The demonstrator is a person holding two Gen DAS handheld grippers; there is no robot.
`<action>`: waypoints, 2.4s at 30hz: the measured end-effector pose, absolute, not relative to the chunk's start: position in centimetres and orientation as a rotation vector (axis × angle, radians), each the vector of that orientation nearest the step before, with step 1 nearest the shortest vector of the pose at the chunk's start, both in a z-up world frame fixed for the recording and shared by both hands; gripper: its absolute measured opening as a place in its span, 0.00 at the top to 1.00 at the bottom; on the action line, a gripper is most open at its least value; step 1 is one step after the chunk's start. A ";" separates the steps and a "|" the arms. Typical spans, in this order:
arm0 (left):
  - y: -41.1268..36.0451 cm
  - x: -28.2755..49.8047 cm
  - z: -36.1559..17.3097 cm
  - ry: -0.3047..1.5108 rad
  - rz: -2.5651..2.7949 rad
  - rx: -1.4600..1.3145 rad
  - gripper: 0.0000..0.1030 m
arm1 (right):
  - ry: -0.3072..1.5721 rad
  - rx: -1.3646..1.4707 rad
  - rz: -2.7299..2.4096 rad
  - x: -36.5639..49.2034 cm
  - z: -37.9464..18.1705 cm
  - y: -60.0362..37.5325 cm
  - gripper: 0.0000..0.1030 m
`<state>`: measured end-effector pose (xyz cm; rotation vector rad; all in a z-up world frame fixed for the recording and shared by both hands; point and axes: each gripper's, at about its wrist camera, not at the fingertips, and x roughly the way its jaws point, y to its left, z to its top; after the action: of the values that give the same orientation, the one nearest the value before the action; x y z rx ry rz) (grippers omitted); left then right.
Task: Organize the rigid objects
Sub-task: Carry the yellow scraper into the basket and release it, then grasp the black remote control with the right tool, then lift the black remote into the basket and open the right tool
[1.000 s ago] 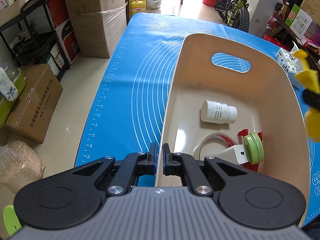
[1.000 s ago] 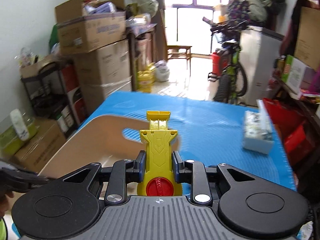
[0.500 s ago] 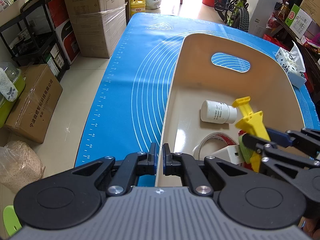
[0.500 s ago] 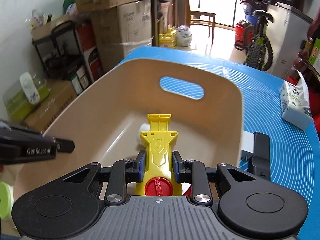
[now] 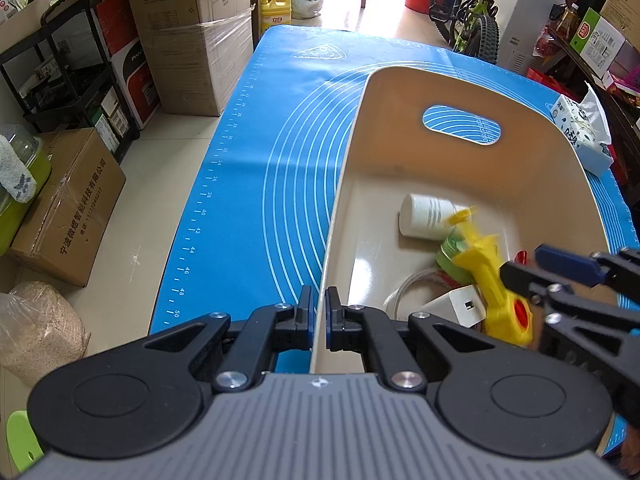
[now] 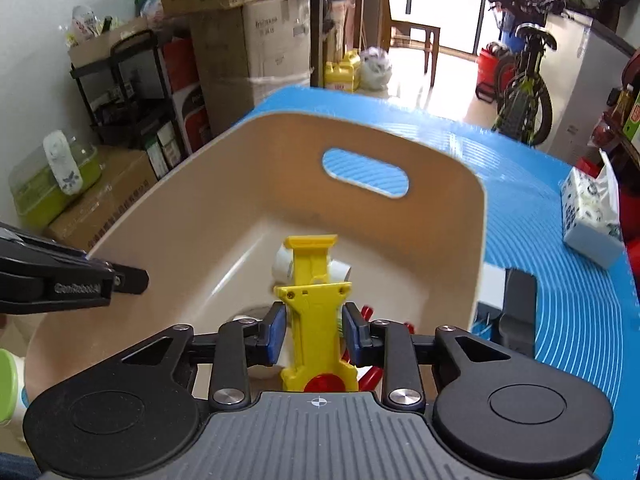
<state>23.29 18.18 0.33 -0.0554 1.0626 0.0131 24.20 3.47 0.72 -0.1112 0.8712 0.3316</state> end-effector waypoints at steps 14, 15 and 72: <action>18.1 23.2 0.2 1.063 0.014 -0.054 0.93 | 0.687 -0.025 0.242 23.2 4.2 -3.9 0.24; 18.1 23.3 0.2 1.063 0.014 -0.054 0.93 | 0.676 -0.024 0.229 23.1 4.1 -4.7 0.22; 17.6 23.4 0.4 1.064 0.024 -0.045 0.93 | 0.670 0.070 -0.096 25.5 -8.3 -10.8 0.48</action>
<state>23.44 17.62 0.37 -0.0452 1.0637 0.0238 25.46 -10.82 -8.33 0.0703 0.6696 -0.0957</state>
